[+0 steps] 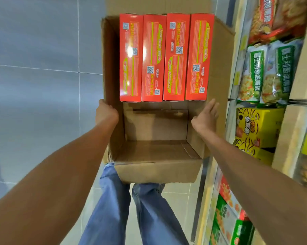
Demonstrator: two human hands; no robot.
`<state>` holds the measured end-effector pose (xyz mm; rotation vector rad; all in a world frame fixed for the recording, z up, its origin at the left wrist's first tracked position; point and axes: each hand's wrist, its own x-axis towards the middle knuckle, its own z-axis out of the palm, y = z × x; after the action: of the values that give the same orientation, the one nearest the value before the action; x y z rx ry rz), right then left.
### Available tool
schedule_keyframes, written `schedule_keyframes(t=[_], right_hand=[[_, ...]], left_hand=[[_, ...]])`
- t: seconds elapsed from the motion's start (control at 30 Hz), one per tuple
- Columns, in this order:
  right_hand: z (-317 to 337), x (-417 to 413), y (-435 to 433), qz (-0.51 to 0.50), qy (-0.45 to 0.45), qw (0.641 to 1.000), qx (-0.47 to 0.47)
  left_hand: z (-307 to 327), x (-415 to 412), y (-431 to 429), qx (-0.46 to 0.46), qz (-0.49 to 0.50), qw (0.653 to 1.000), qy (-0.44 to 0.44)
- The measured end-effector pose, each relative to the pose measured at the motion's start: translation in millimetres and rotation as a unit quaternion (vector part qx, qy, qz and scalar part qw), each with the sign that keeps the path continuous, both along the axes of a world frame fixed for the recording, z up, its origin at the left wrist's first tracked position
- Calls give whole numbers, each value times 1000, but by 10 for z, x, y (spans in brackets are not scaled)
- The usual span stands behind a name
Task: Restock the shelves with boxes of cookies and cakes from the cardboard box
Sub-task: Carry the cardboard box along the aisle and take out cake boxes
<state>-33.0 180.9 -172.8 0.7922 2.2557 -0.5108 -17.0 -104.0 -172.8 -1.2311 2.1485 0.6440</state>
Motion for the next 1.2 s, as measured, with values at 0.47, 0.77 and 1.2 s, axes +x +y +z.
schedule_keyframes(t=[0.47, 0.77, 1.2], right_hand=[[-198, -350, -206, -77, 91, 993, 17], [244, -504, -269, -61, 106, 990, 69], [2915, -291, -494, -116, 96, 988, 18]], left_hand=[[-276, -97, -268, 23, 122, 990, 73], [167, -326, -467, -59, -37, 994, 84], [2874, -459, -823, -34, -85, 992, 91]])
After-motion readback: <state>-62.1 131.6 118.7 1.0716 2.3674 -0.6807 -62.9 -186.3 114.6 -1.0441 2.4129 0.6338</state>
